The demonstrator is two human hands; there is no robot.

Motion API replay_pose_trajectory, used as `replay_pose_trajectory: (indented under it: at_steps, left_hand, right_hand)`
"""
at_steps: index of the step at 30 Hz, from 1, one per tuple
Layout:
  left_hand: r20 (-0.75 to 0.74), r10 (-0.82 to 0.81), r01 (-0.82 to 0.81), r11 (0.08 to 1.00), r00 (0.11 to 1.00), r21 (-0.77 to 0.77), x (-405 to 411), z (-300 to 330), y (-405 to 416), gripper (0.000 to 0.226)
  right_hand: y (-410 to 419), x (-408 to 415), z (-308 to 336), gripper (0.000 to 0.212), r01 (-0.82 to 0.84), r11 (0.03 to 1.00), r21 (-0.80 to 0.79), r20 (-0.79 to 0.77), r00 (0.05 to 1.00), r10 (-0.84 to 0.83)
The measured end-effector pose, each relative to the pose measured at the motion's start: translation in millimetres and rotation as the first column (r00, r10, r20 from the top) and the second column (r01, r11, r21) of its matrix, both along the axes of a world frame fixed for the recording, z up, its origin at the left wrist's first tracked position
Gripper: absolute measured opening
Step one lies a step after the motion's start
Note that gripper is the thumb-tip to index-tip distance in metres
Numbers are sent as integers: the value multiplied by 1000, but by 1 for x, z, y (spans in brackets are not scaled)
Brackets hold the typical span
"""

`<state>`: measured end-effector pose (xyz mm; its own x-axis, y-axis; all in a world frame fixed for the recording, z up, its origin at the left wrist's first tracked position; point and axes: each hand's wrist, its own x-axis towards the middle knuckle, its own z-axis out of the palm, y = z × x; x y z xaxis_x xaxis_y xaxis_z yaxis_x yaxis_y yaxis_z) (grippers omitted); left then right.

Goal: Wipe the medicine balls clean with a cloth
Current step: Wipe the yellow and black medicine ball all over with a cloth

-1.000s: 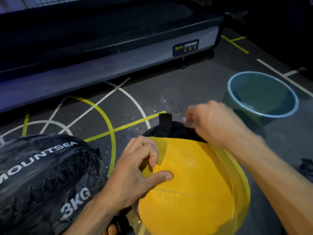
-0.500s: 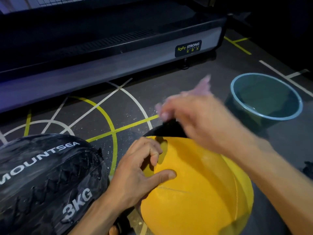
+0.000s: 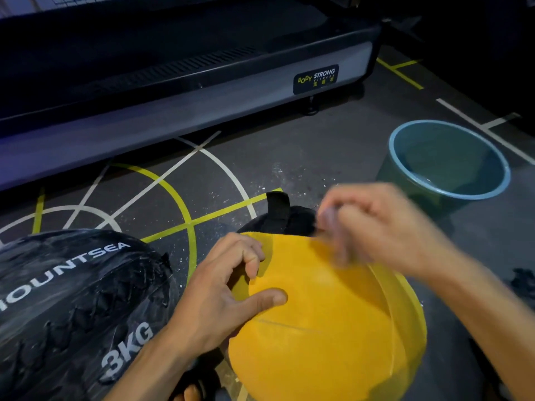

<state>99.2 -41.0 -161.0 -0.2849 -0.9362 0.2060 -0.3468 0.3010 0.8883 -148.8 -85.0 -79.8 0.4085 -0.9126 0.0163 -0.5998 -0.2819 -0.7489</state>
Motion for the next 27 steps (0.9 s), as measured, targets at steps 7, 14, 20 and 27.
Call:
replay_pose_trajectory:
  at_steps: [7, 14, 20, 27]
  left_hand:
    - [14, -26, 27, 1000, 1000, -10, 0, 1, -6, 39]
    - [19, -43, 43, 999, 999, 3, 12, -5, -8, 40]
    - [99, -91, 83, 993, 991, 80, 20, 1, -13, 48]
    - [138, -120, 105, 988, 983, 115, 26, 5, -4, 59]
  right_hand:
    - [-17, 7, -20, 26, 109, 993, -43, 64, 992, -106]
    - [-39, -27, -14, 27, 462, 887, -2, 175, 873, -455]
    - [12, -2, -49, 24, -58, 998, -25, 120, 991, 60]
    - [-3, -27, -53, 20, 263, 961, 88, 2, 964, -264]
